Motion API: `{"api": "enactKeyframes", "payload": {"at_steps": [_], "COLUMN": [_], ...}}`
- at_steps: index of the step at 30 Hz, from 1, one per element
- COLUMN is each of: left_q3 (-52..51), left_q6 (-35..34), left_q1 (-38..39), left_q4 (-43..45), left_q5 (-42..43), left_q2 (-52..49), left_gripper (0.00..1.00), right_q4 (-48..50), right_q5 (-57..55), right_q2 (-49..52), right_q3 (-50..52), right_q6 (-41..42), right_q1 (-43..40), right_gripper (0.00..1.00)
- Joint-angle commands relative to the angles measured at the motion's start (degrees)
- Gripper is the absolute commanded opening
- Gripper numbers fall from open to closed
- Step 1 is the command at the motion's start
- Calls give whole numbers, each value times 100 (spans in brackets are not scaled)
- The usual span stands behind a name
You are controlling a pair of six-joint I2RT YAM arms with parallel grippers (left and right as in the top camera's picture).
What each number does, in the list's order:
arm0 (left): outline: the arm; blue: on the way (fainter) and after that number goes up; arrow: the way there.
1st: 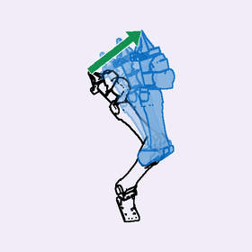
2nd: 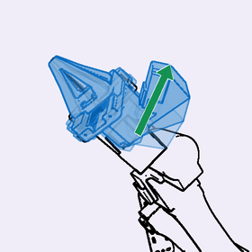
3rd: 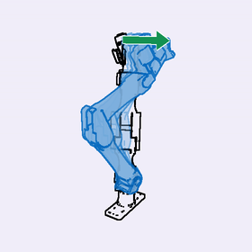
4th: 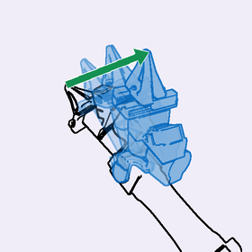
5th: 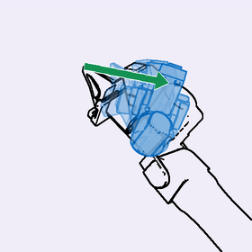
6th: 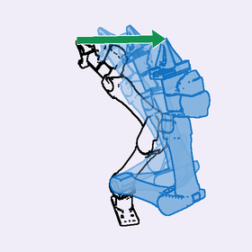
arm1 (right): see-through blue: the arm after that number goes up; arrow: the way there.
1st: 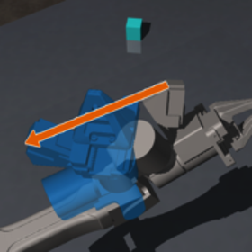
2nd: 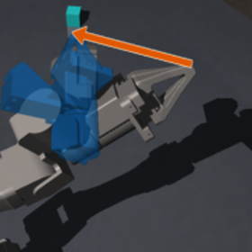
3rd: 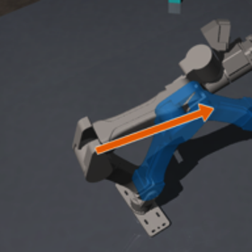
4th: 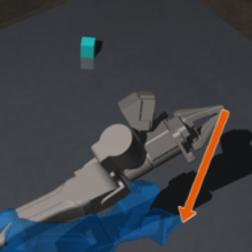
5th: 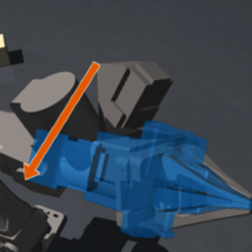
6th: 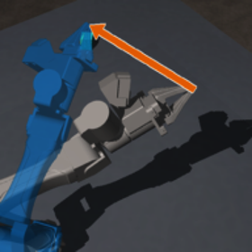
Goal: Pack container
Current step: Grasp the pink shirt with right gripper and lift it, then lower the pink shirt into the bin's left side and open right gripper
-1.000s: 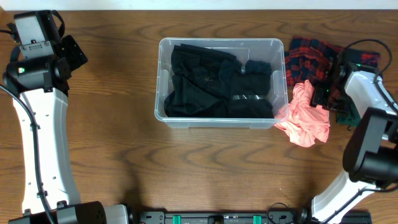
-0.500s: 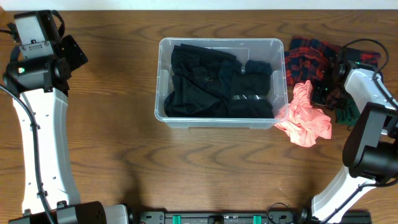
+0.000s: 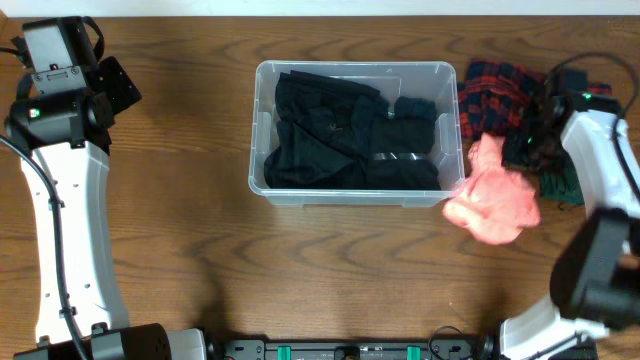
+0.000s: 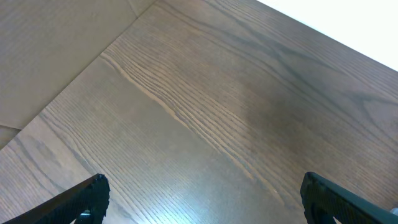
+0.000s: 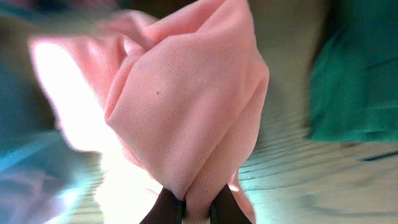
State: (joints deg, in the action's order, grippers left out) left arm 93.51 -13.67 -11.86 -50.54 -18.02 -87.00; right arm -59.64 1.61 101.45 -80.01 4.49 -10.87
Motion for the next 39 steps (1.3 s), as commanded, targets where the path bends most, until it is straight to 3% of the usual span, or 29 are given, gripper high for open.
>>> {"api": "enactKeyframes", "payload": {"at_steps": [1,9,23,32,39], "left_q3": [-7,-7,-7,-7,-7], "left_q6": [2,4,2,4,4], "left_q1": [-20,-20,-20,-20,-20], "left_q4": [0,0,0,0,0], "left_q5": [-72,-72,-72,-72,-72], "left_q2": [-7,-7,-7,-7,-7], "left_gripper": [98,98,98,98,98], "right_q4": [0,345,3029,3246,3298], "right_q5": [42,693,1054,1198,1563], "right_q2": [-1067,-1700,-750,223,785], "right_q3": [-667,-1488,-1486,-1486,-1486], "right_q6": [118,358,1598,2339,2570], "right_q1": [219,1027,3289,3987,3967], "right_gripper": [1,1,1,1,1]}}
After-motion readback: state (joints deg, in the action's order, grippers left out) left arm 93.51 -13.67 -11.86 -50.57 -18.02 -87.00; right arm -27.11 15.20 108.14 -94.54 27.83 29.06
